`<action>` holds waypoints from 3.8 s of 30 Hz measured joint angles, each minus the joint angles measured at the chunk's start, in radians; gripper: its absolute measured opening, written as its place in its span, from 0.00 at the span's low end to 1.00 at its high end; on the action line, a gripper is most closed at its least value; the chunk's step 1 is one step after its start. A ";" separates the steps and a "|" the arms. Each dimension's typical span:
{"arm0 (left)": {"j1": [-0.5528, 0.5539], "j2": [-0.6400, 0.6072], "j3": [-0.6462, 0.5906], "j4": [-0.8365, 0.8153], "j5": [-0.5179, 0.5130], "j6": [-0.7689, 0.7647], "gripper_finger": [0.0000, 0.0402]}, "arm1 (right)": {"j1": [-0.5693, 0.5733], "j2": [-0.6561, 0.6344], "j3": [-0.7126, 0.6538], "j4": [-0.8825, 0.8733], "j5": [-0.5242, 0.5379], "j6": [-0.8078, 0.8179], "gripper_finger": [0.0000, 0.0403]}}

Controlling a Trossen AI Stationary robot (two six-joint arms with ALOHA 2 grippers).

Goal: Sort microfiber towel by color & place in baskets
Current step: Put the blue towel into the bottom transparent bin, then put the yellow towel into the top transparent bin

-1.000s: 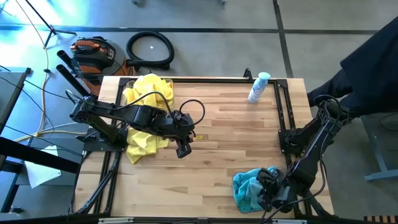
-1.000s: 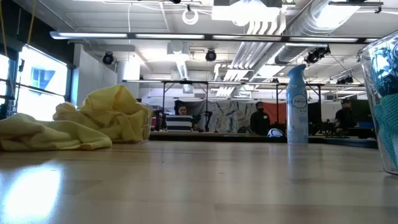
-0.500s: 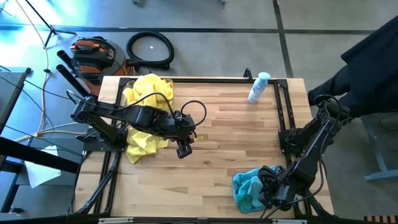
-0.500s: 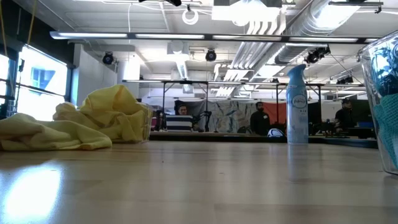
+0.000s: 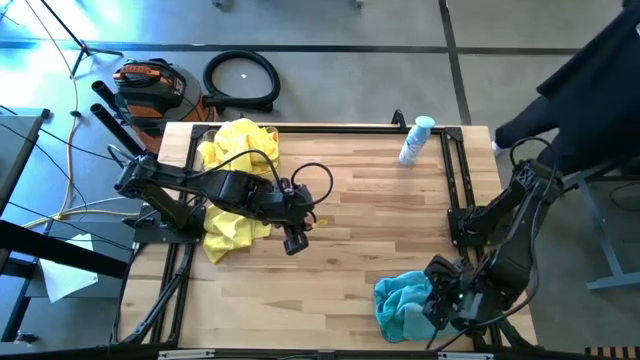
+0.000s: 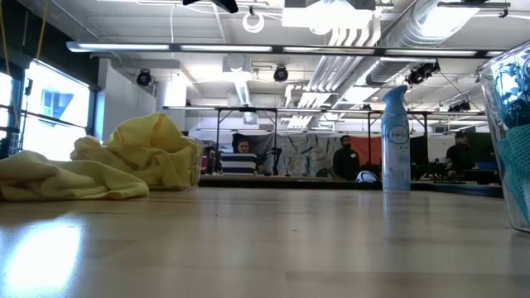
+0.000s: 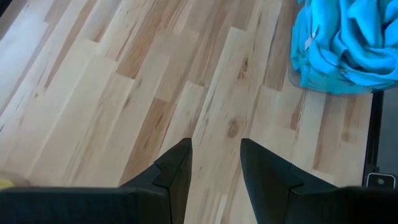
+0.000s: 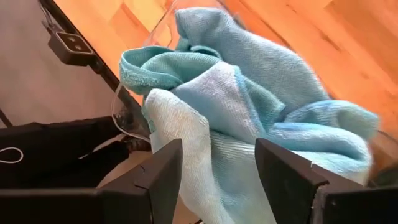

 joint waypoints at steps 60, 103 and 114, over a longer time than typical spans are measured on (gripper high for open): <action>-0.045 0.000 -0.001 -0.222 -0.110 0.238 0.32 | -0.041 0.347 0.473 -0.363 0.220 0.115 0.50; 0.001 -0.582 -0.920 -0.198 0.010 -0.593 0.31 | -0.715 0.320 0.010 0.507 0.105 -0.924 0.50; 0.095 -0.490 -1.096 0.056 0.109 -0.542 0.31 | -0.720 -0.028 -0.485 0.875 0.100 -1.022 0.50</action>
